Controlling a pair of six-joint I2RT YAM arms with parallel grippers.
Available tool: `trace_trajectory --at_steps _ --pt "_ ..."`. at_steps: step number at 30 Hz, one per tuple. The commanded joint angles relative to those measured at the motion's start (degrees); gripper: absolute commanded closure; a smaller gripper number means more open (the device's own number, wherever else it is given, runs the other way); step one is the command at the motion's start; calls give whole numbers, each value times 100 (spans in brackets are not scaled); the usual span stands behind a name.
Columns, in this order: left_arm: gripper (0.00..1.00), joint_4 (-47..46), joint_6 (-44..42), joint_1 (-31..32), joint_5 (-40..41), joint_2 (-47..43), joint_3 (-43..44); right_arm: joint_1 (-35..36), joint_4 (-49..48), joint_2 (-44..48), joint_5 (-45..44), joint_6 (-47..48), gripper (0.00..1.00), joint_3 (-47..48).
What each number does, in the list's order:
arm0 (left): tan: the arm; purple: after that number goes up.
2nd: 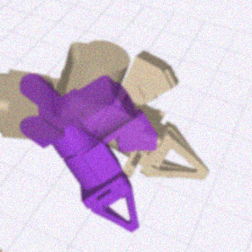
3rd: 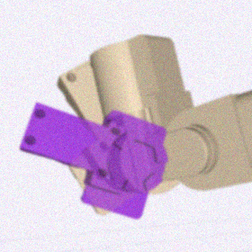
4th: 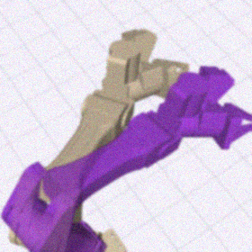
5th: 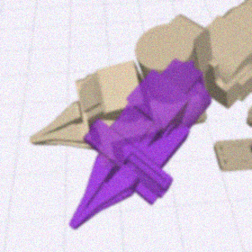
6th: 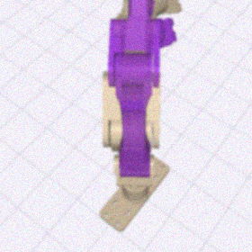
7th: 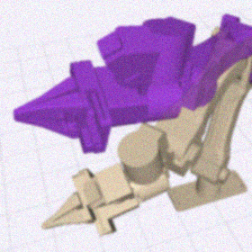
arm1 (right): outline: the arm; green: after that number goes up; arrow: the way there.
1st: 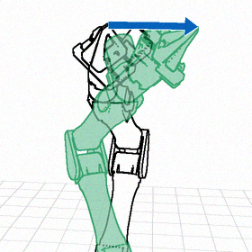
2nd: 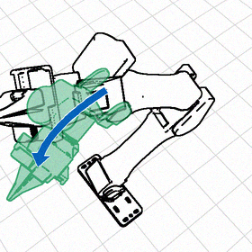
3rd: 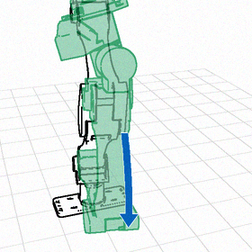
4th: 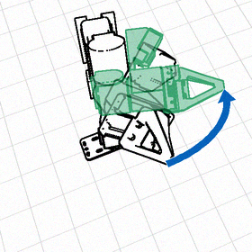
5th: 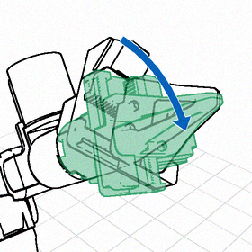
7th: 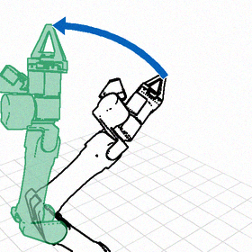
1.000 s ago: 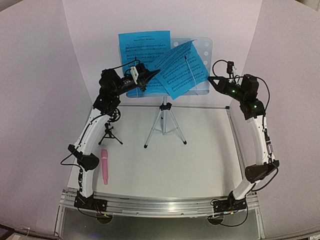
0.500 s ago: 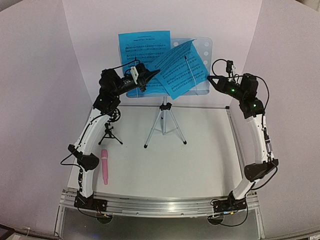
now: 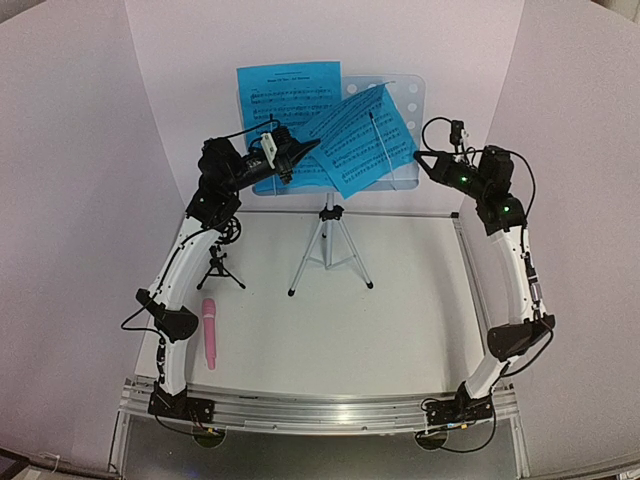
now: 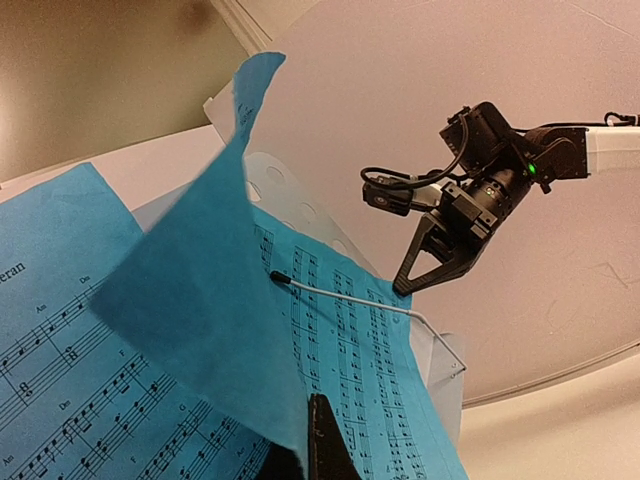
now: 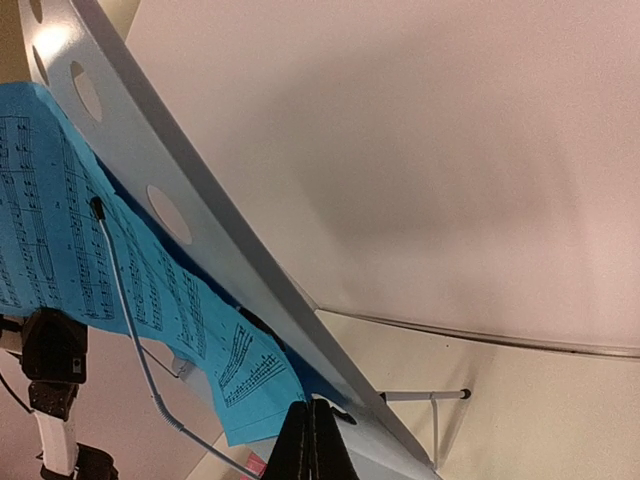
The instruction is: Set up the instrument practice props
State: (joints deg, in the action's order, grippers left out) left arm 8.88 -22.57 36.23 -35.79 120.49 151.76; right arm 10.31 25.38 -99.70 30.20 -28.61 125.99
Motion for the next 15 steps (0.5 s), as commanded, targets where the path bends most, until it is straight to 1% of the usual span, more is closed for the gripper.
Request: trace_trajectory --at_steps 1,6,10,13,15 --pt "100 -176 -3 4 73 -217 38 30 -216 195 -156 64 100 -154" --pt "98 -374 -65 1 164 -198 -19 30 -370 696 -496 206 100 -1043" --pt "90 -598 -6 3 193 -115 47 31 -556 957 -568 200 100 -1401" --pt "89 -676 18 0 198 -69 109 32 -744 1118 -630 137 100 -1642" --pt "86 -685 12 6 258 -75 112 31 -980 1285 -807 34 100 -1941"
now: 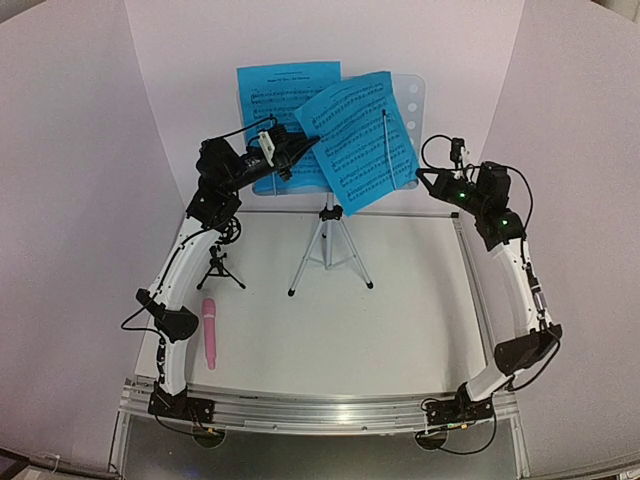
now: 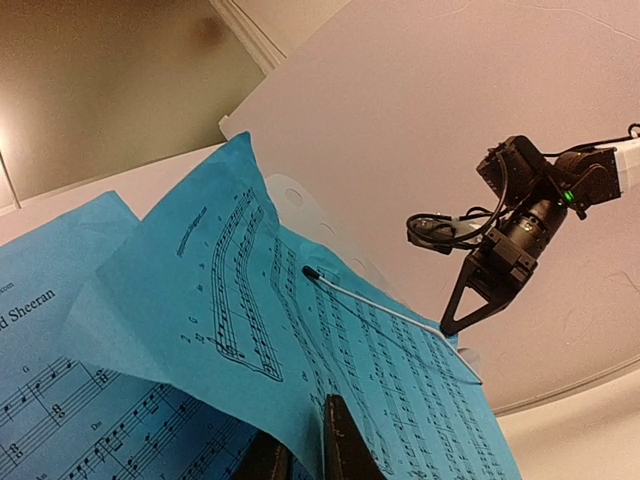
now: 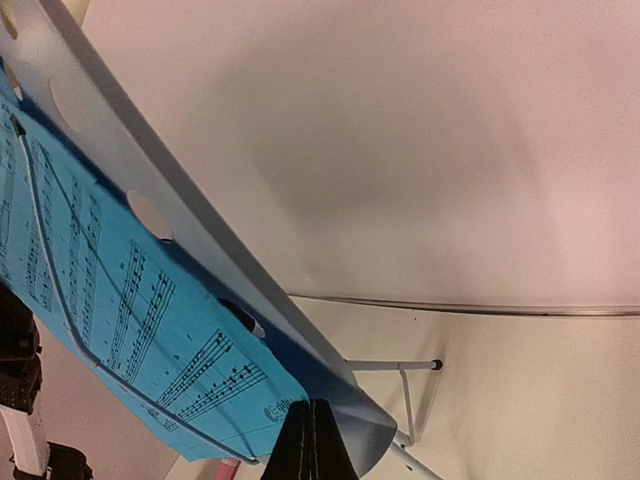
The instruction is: Set up the instrument practice props
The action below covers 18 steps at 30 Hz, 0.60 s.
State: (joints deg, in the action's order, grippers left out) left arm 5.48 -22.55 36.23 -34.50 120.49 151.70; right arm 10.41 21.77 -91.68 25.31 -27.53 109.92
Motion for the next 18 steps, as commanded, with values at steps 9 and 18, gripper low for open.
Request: trace_trajectory --at_steps 9,18 --pt "99 -517 -73 -2 298 -35 124 26 -2121 985 -844 -856 100 -1648" --pt "100 -1213 204 7 328 311 296 171 -2429 960 -857 -920 100 -1769"
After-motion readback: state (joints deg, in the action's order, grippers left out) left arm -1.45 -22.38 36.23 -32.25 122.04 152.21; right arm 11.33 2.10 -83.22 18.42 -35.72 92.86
